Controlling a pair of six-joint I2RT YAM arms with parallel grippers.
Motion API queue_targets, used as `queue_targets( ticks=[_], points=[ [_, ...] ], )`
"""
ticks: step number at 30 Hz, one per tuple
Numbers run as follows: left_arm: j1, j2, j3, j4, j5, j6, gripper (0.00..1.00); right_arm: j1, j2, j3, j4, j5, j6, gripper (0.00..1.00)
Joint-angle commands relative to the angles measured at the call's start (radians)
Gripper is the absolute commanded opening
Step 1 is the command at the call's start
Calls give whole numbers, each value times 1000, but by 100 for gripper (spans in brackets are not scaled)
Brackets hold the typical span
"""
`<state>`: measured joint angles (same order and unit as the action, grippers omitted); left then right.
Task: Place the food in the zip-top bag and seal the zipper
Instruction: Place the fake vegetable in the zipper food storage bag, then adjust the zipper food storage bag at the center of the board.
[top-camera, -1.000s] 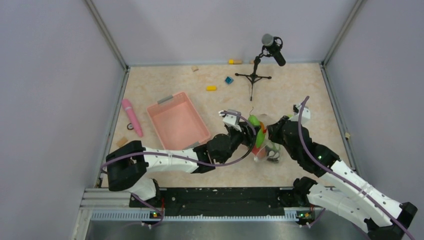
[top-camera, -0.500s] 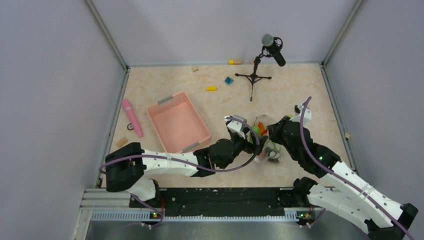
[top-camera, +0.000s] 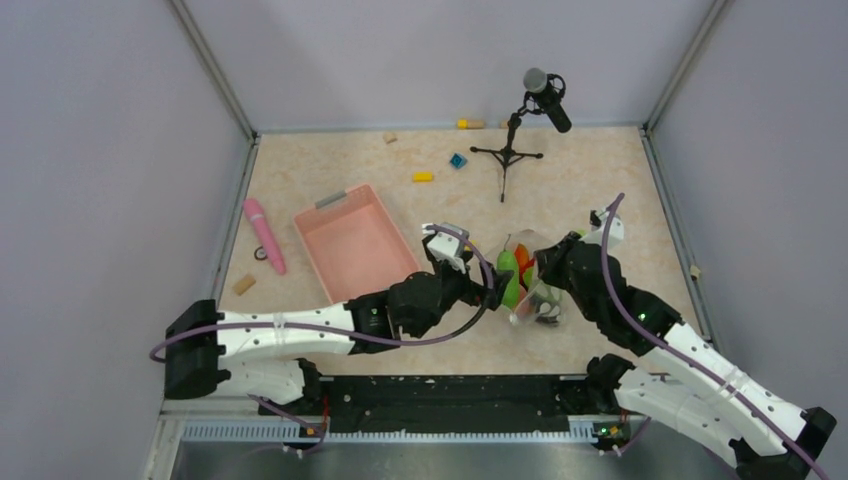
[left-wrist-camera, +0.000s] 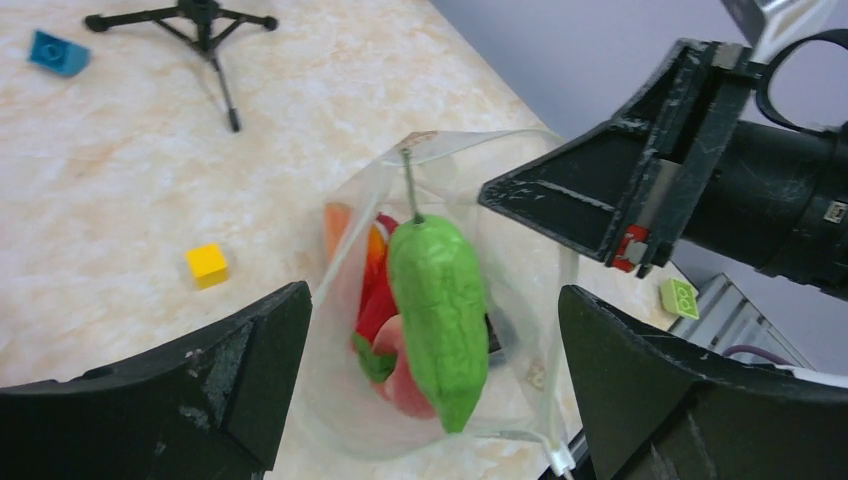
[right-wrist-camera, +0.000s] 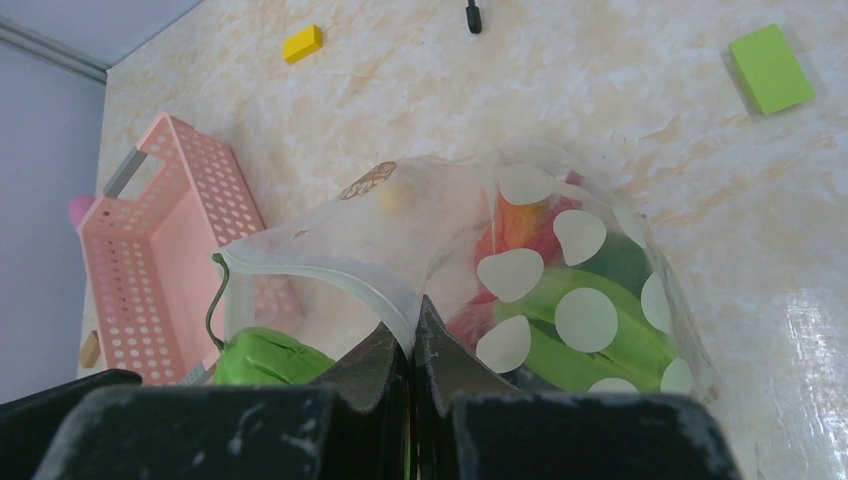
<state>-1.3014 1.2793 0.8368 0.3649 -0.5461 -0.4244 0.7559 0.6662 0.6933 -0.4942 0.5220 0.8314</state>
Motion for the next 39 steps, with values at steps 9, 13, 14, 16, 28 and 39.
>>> queue_targets(
  ticks=[9, 13, 14, 16, 28, 39],
  points=[
    [95, -84, 16, -411, -35, -224, 94, -9, -23, 20, 38, -6, -6, 1],
    [192, -26, 14, -345, 175, -268, 85, -9, -26, 20, 38, -25, -14, 1],
    [198, -14, 12, -318, 210, -267, 84, -9, -25, 21, 39, -27, -15, 1],
    [202, 14, 14, -283, 258, -263, 82, -9, -25, 20, 39, -28, -15, 1],
    [204, 58, 87, -331, 287, -265, 0, -9, -19, 30, 44, -37, -51, 0],
    [229, 45, 341, -495, 224, -43, 0, -9, 65, 169, -48, -237, -124, 3]
  ],
)
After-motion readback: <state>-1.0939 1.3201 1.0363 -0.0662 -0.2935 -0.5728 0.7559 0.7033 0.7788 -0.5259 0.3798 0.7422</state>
